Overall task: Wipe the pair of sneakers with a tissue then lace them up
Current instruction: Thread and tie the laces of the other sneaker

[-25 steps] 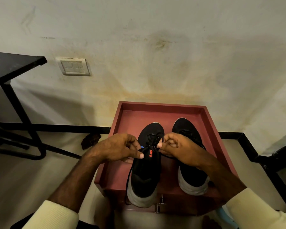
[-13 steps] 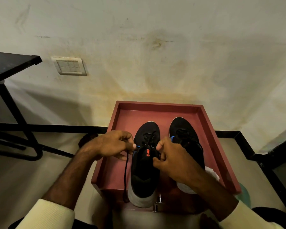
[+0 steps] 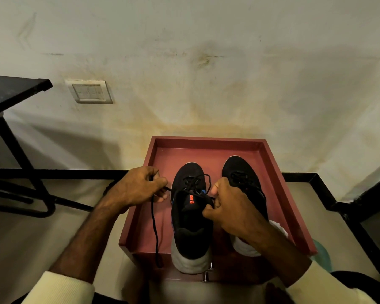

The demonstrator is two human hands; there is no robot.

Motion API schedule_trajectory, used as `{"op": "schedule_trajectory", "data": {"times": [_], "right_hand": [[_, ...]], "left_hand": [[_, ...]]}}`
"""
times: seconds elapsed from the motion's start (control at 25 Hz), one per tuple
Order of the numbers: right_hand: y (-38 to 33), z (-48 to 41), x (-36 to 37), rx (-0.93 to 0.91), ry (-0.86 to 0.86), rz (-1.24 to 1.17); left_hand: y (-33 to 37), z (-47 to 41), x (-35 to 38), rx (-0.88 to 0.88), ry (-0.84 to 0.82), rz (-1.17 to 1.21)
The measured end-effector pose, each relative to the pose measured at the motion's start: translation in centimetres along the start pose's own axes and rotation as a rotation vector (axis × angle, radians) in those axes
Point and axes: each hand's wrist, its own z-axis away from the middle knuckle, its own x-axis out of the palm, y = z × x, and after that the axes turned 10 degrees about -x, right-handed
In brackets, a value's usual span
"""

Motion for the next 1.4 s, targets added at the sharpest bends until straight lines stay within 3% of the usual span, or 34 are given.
{"op": "schedule_trajectory", "data": {"times": [0.16,0.24,0.36,0.52,0.84,1.12,1.24,1.4], "right_hand": [[-0.1,0.6,0.3,-0.053,-0.037,0.011],[-0.2,0.7,0.4,-0.136,0.029,0.067],[-1.0,0.1,0.5,-0.308,0.178,0.069],[-1.1,-0.9,1.8,-0.468,-0.006,0.155],[-0.7,-2.1,1.6,-0.569,0.065,0.234],[-0.5,-1.9,2.1,-0.596,0.064,0.314],[-0.1,-1.4,1.8,-0.458,0.043,0.075],[1.2,-1.4,0.3,-0.262,0.111,-0.054]], "left_hand": [[0.0,0.4,0.9,-0.028,-0.145,0.066],[-0.1,0.5,1.7,-0.032,-0.206,0.065],[0.3,0.5,2.2,-0.046,-0.216,0.100],[0.4,0.5,2.0,-0.041,-0.246,0.112],[-0.3,0.2,1.3,-0.161,-0.202,0.121],[-1.1,0.0,1.0,-0.172,-0.154,0.023],[-1.4,0.4,0.7,-0.168,-0.237,-0.121],[-1.4,0.3,0.1,-0.103,-0.148,-0.252]]}}
